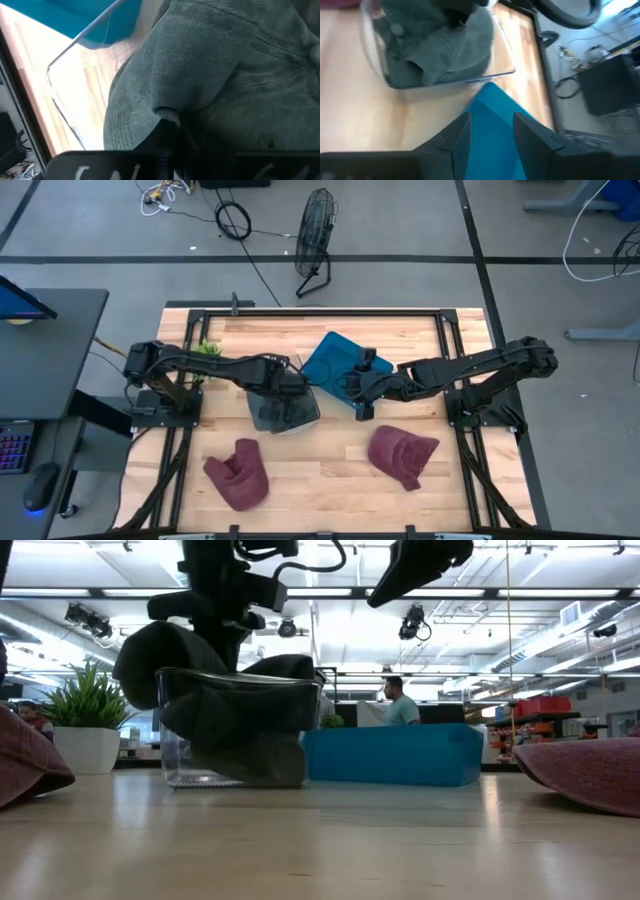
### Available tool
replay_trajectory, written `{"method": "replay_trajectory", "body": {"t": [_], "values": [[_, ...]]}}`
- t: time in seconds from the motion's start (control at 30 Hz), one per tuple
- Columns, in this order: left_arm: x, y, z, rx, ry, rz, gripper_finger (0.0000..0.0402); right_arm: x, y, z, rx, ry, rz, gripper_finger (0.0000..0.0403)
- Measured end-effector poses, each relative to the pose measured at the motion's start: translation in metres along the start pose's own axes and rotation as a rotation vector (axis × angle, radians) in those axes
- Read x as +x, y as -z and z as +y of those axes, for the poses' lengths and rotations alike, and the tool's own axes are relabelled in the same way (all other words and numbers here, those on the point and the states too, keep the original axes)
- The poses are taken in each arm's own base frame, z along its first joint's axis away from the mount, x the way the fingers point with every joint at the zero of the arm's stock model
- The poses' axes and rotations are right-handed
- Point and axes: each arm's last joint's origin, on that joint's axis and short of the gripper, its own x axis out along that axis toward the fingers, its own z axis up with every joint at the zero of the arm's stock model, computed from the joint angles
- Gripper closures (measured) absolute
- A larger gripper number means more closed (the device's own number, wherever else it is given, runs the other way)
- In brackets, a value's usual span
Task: Pick & Place hat
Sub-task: Put the gray cap into the transparent bin
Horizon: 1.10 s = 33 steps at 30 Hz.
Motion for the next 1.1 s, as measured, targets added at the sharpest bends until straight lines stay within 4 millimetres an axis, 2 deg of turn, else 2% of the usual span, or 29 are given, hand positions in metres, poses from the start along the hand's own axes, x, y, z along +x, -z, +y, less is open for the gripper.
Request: {"method": "replay_trajectory", "body": {"t": [0.17,0.3,0.4,0.53,0.67,0.8,0.93,1.1], "values": [[0.010,-0.002,-0.002,0.025,0.054,-0.049,0.0397,0.000,-0.002,0.002,0.087,-0.089,-0.028,0.0253],[0.006,-0.004,0.002,-0.113,0.002,-0.053,0.0376,0.004,-0.006,0.005,0.145,-0.134,-0.066,0.0263],[-0.009,-0.012,0.008,-0.178,-0.036,-0.077,0.0337,0.012,-0.009,0.009,0.151,-0.141,-0.078,0.0300],[-0.040,-0.023,0.016,-0.195,-0.050,-0.152,0.0285,0.024,-0.008,0.012,0.152,-0.139,-0.061,0.0384],[-0.072,-0.026,0.018,-0.222,-0.046,-0.191,0.0244,0.033,-0.010,0.016,0.154,-0.136,-0.071,0.0389],[-0.098,-0.024,0.019,-0.299,-0.037,-0.196,0.0224,0.044,-0.013,0.018,0.164,-0.126,-0.105,0.0399],[-0.106,-0.018,0.007,-0.430,0.008,-0.150,0.0234,0.065,-0.013,0.017,0.187,-0.100,-0.110,0.0400],[-0.085,-0.006,-0.020,-0.432,0.003,-0.002,0.0313,0.101,-0.002,0.011,0.216,-0.051,-0.063,0.0401]]}}
